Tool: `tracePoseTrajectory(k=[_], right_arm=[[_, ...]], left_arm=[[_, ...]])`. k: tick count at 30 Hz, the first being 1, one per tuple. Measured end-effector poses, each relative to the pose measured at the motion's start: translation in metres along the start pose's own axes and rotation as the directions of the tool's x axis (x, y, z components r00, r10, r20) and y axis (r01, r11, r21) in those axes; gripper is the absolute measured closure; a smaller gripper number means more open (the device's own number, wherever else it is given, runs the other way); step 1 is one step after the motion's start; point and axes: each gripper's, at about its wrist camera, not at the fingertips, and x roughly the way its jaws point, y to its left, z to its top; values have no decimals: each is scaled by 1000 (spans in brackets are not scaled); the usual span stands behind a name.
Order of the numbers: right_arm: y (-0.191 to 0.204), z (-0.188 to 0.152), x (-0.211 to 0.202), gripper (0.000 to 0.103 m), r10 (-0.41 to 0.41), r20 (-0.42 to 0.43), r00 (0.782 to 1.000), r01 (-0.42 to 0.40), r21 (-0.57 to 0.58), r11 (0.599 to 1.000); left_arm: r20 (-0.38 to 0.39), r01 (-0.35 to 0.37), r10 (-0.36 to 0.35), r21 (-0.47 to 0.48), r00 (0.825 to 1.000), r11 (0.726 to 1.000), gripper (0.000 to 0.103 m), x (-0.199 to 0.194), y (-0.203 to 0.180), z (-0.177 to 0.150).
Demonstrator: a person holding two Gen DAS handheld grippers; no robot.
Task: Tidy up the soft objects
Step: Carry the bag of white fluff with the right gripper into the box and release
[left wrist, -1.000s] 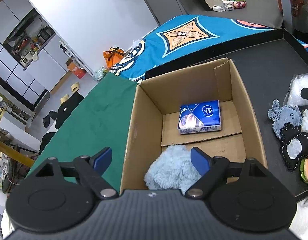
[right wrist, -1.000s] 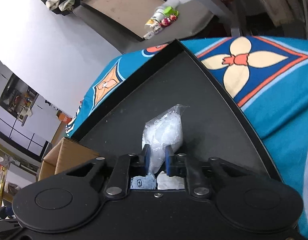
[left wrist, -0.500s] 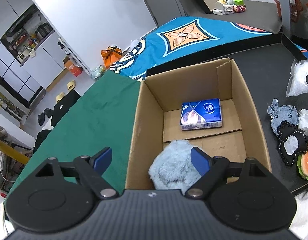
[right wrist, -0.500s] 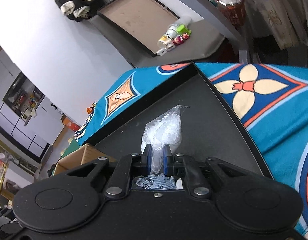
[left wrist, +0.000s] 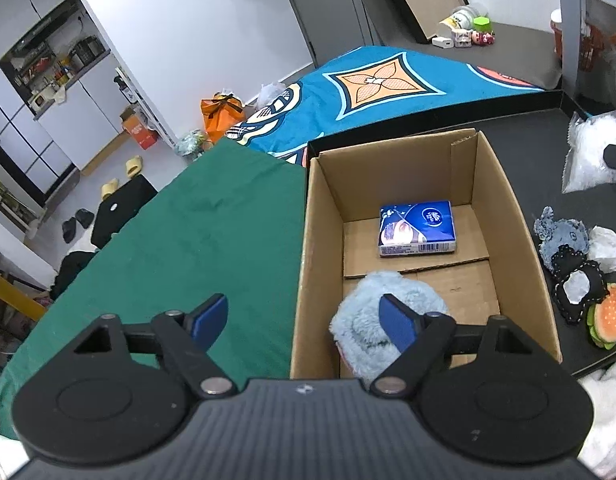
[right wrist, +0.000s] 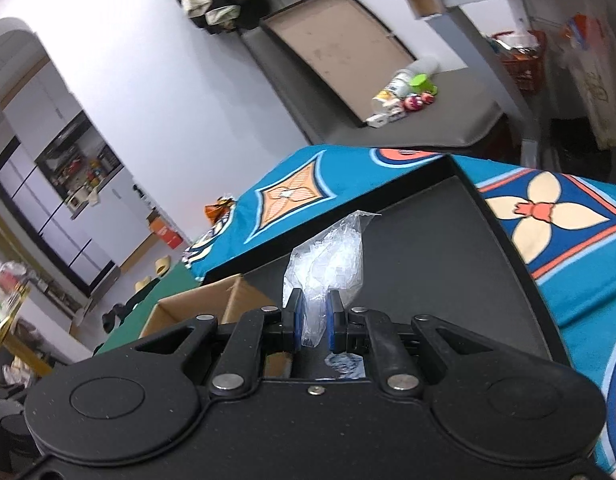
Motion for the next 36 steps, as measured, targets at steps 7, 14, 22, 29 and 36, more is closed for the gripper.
tracePoseTrajectory(k=[7, 14, 22, 29, 36], right_arm=[[31, 5, -4, 92, 42, 9, 999, -42, -87, 995], [59, 1, 3, 92, 67, -17, 998, -69, -166, 984], [84, -4, 10, 92, 69, -36, 997, -75, -226, 971], [105, -11, 19, 92, 68, -67, 995, -85, -282, 956], [118, -15, 27, 90, 94, -94, 991, -119, -303, 946]], left_arm=[[6, 43, -43, -30, 999, 999, 31, 2, 13, -5], [3, 74, -74, -24, 997, 997, 51, 7, 13, -11], [-26, 125, -128, -85, 991, 989, 69, 16, 24, -16], [-59, 166, -173, -115, 983, 979, 89, 26, 29, -20], [-60, 196, -205, -126, 977, 972, 95, 29, 32, -24]])
